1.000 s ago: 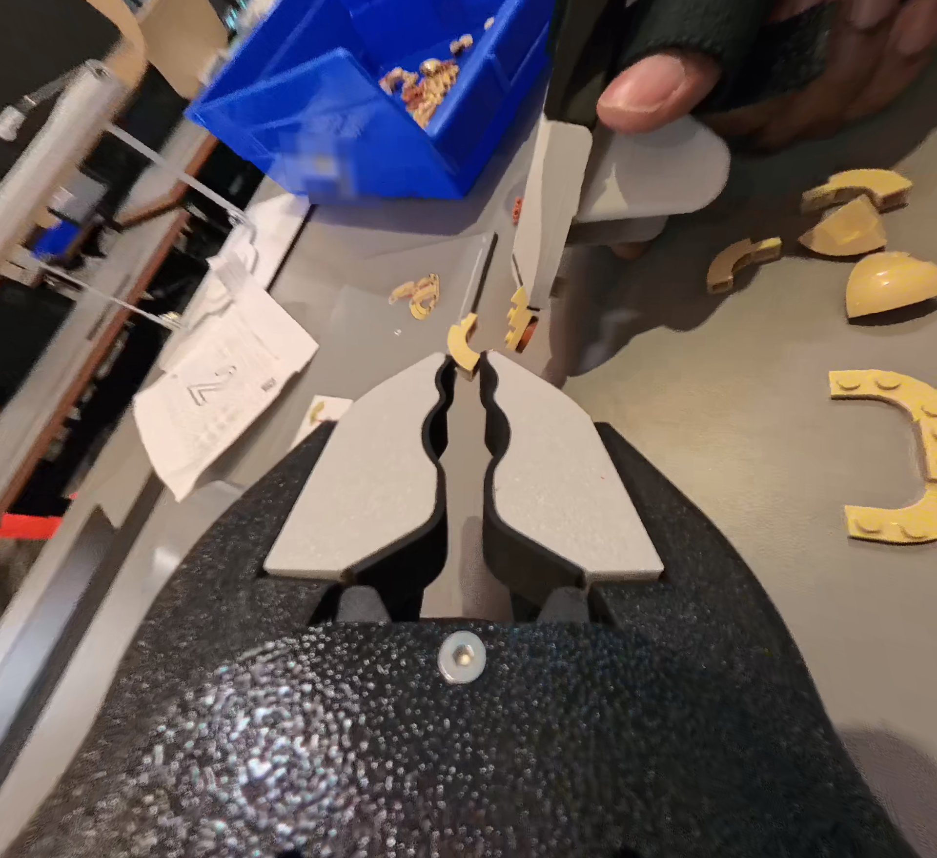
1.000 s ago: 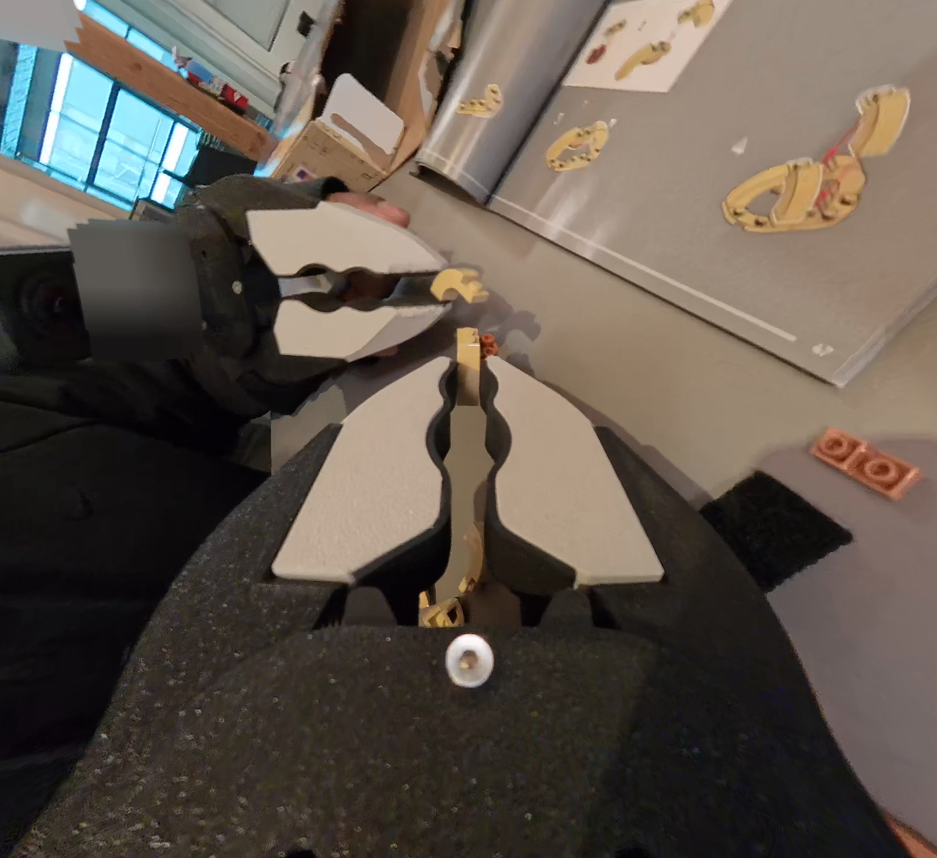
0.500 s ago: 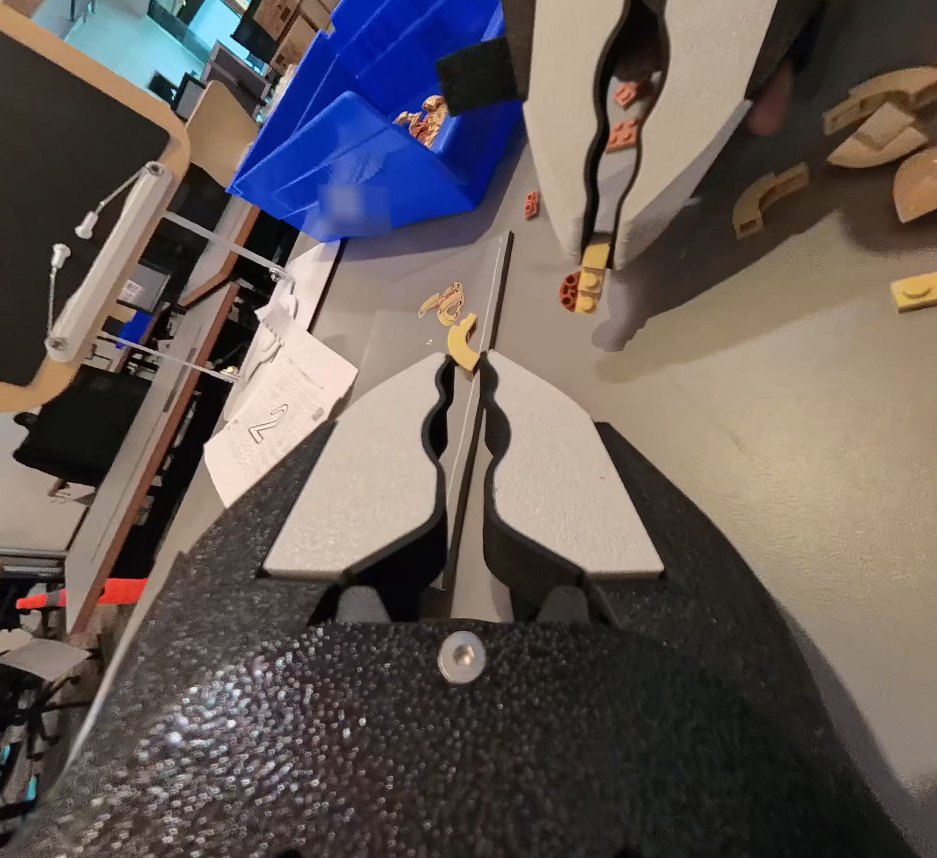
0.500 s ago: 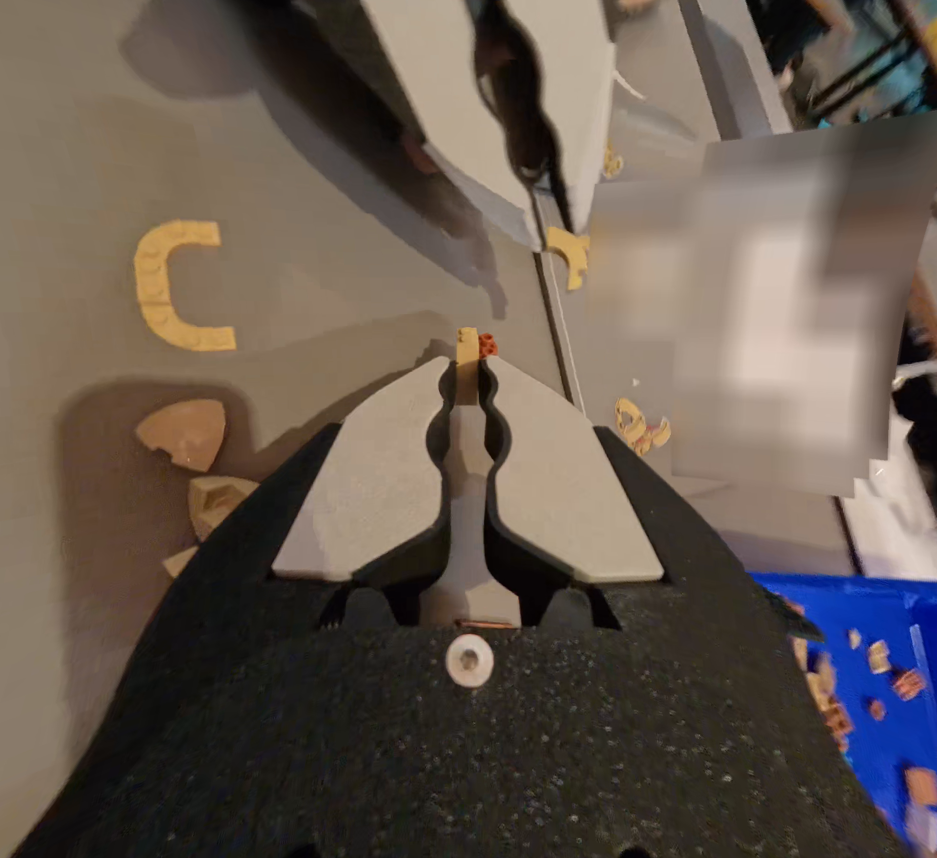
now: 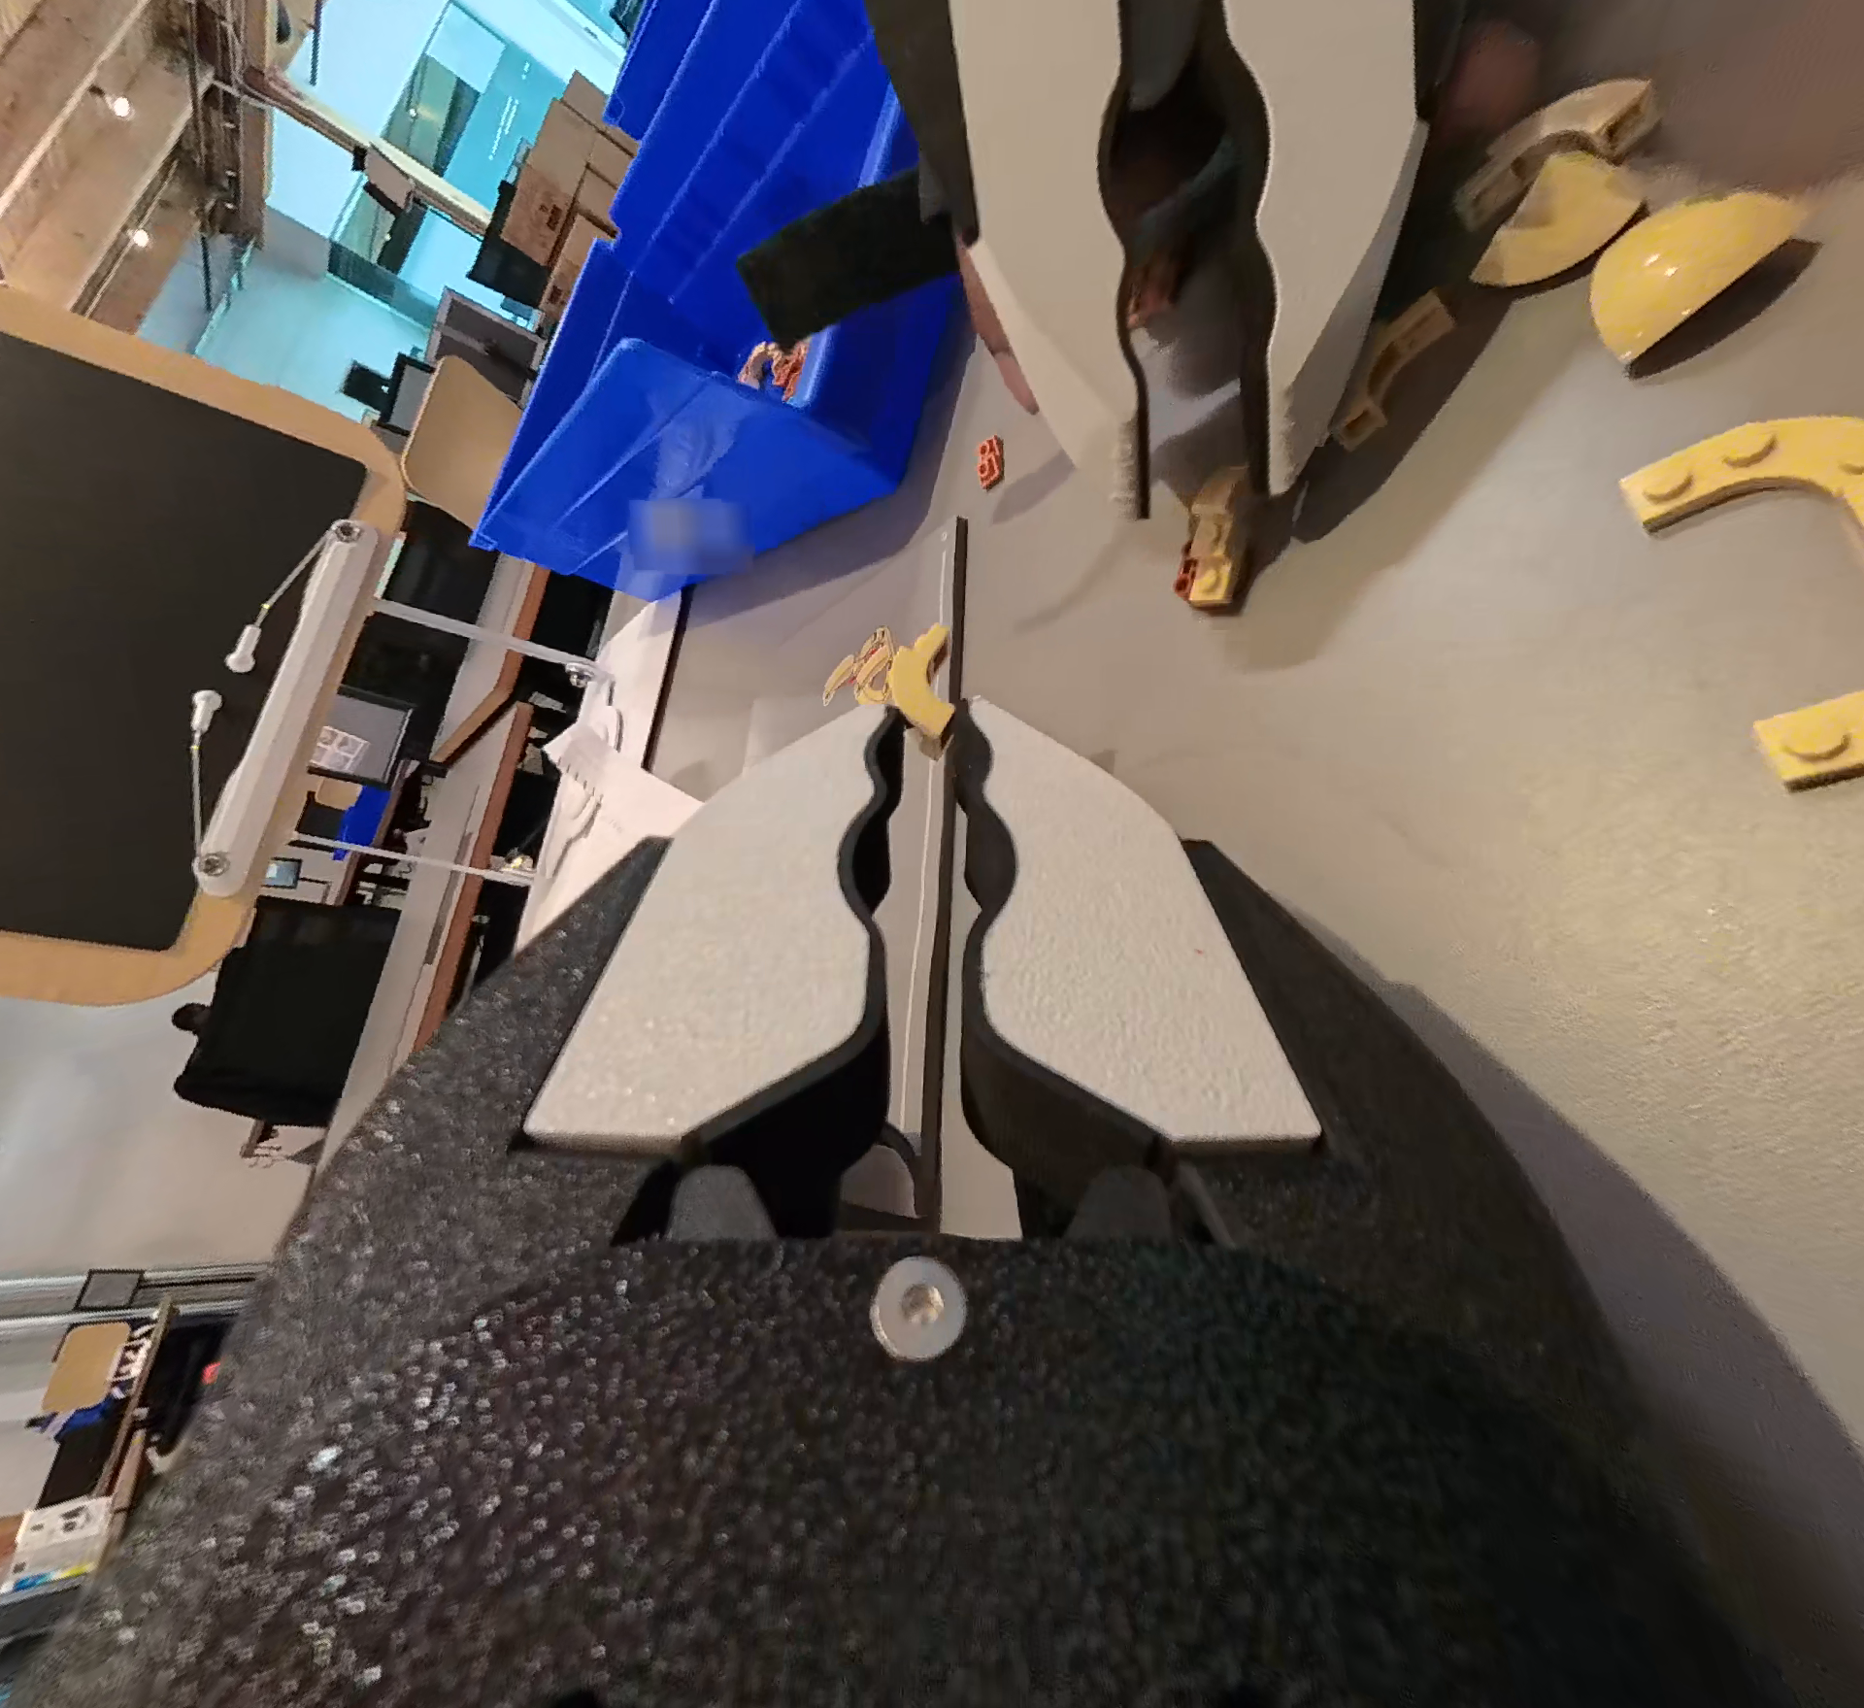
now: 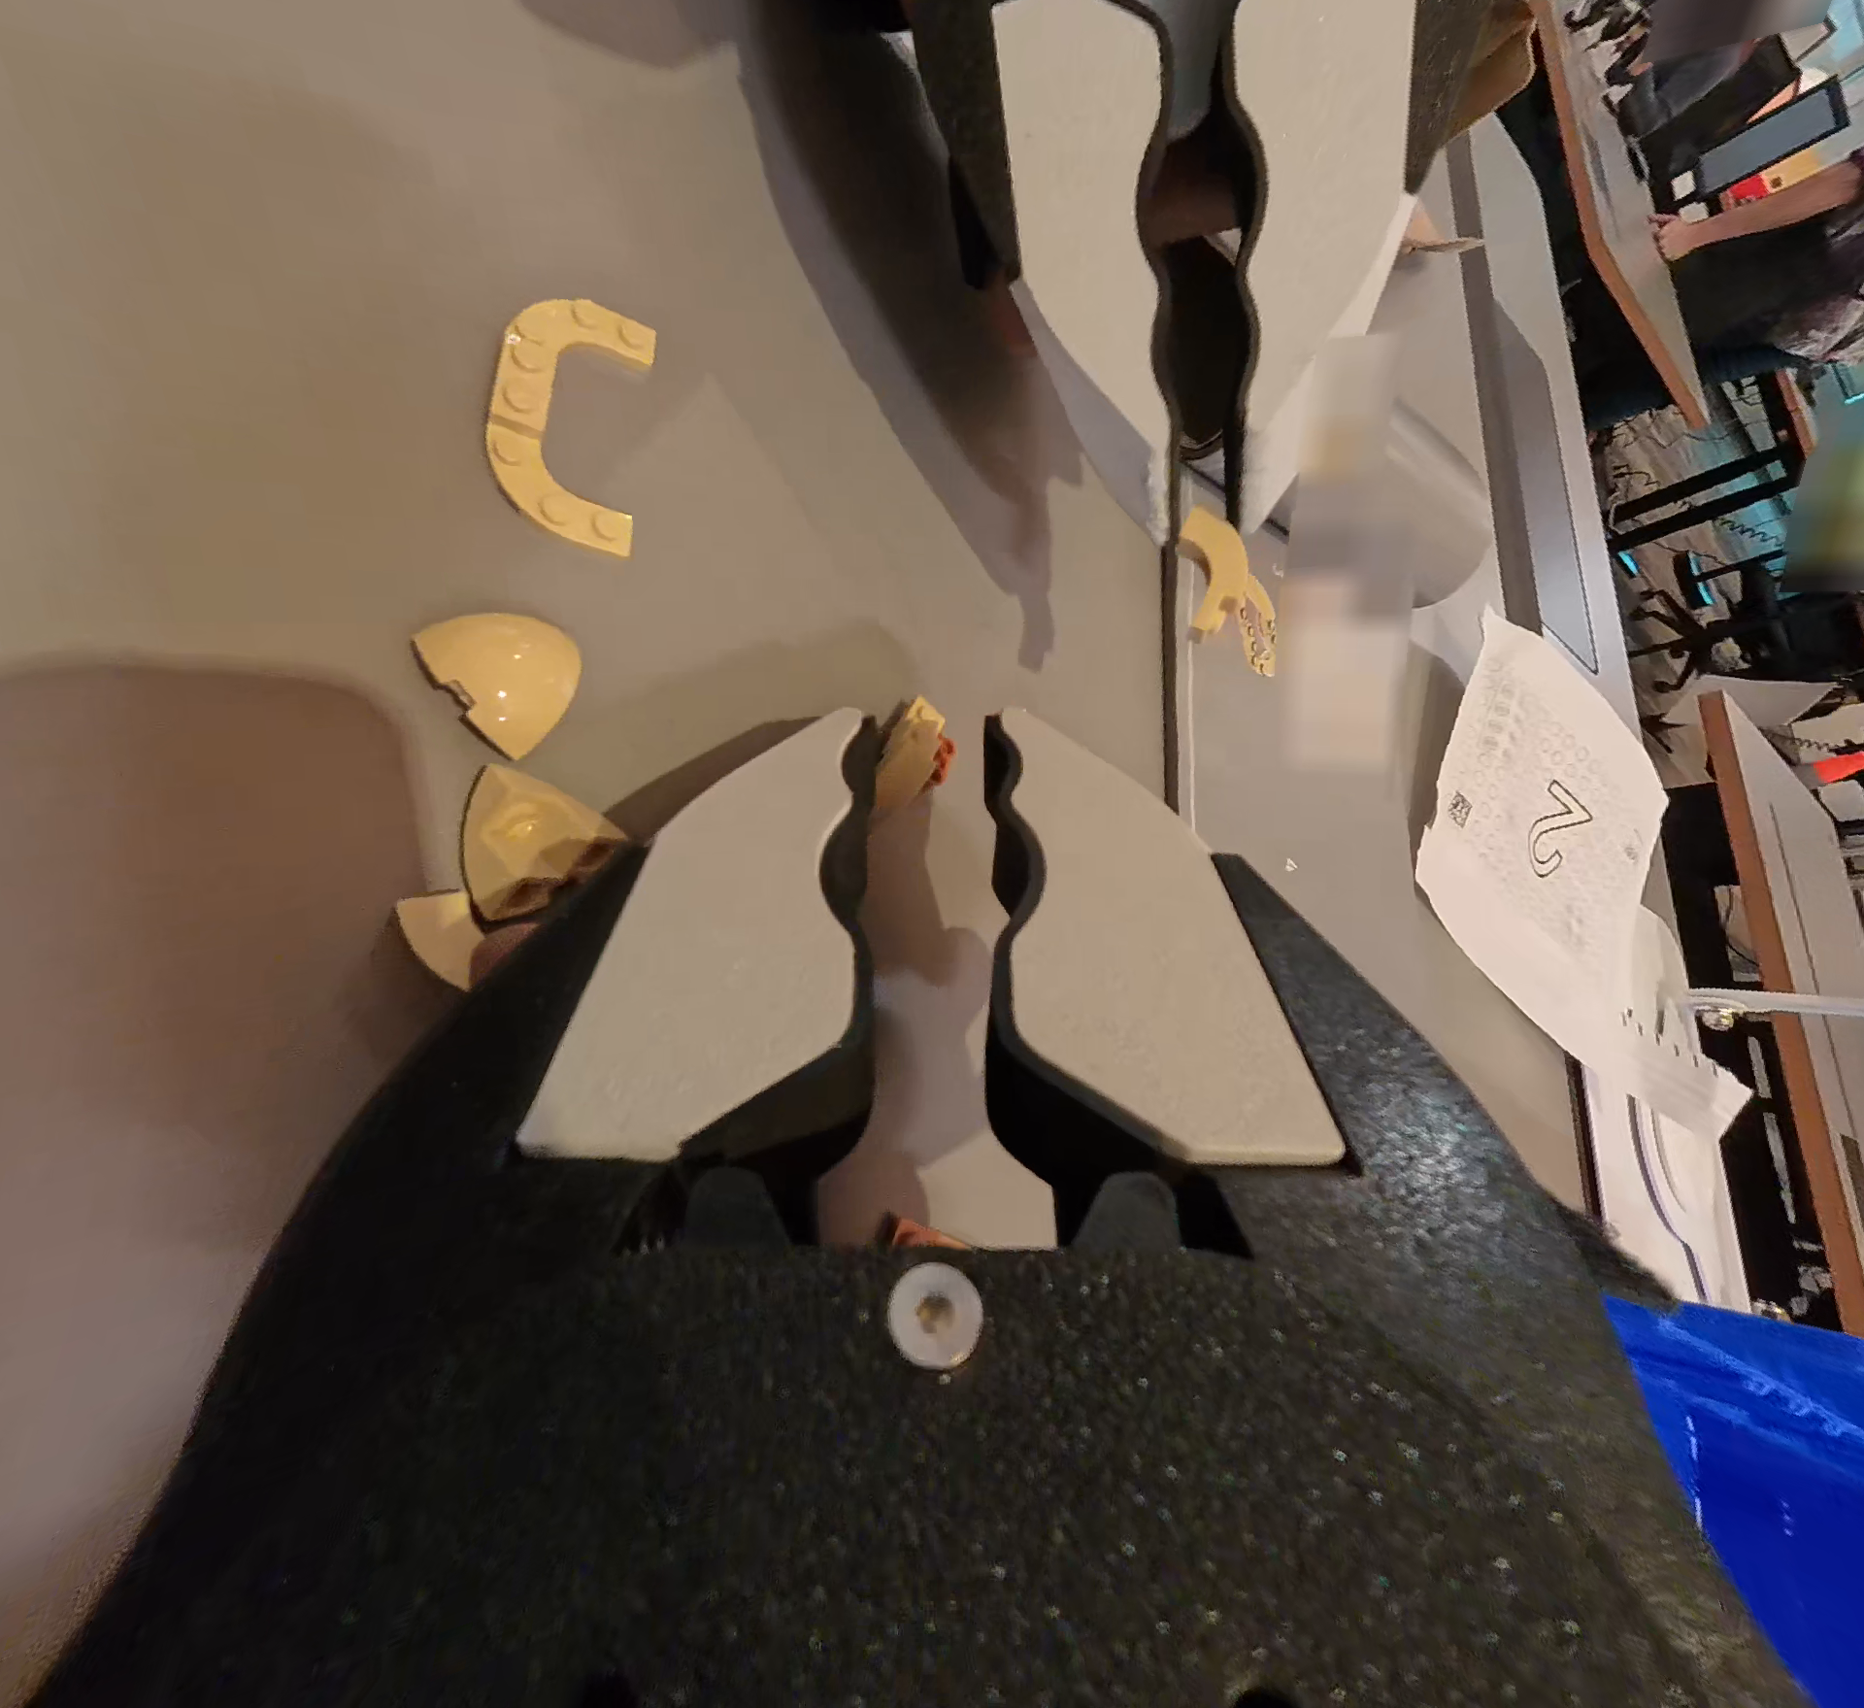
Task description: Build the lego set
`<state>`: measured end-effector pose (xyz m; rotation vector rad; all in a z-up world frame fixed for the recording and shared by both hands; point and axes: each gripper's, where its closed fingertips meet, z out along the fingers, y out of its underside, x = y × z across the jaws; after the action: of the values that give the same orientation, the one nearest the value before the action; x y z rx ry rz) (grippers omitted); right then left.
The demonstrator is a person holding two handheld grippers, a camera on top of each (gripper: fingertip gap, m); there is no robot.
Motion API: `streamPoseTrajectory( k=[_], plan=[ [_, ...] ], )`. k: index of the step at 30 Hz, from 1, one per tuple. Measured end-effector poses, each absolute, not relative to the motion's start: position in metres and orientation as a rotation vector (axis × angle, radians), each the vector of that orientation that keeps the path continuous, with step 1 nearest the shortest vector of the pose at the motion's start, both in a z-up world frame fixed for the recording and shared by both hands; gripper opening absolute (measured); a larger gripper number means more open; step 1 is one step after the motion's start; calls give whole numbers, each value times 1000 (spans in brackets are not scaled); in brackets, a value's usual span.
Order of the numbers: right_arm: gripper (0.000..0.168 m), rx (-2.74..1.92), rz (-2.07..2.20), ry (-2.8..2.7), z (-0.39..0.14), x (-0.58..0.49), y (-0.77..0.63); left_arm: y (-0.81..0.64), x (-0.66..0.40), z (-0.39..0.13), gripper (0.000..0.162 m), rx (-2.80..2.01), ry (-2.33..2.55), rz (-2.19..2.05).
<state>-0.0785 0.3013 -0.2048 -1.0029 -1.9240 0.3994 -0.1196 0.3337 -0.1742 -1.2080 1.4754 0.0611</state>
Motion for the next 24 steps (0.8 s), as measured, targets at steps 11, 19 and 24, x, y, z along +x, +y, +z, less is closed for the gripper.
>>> streamPoseTrajectory(
  k=[11, 19, 24],
  plan=[
    [13, -1416, 597, -1733, -194, -70, 322, 333, -120, -175, 9, -1204, 1498, 107],
    [13, -1474, 574, -1785, -202, -77, 309, 334, -121, -176, 9, -1215, 1501, 116],
    [11, -1455, 456, -1887, -217, -77, 303, 334, -120, -179, 9, -1217, 1510, 114]
  ],
)
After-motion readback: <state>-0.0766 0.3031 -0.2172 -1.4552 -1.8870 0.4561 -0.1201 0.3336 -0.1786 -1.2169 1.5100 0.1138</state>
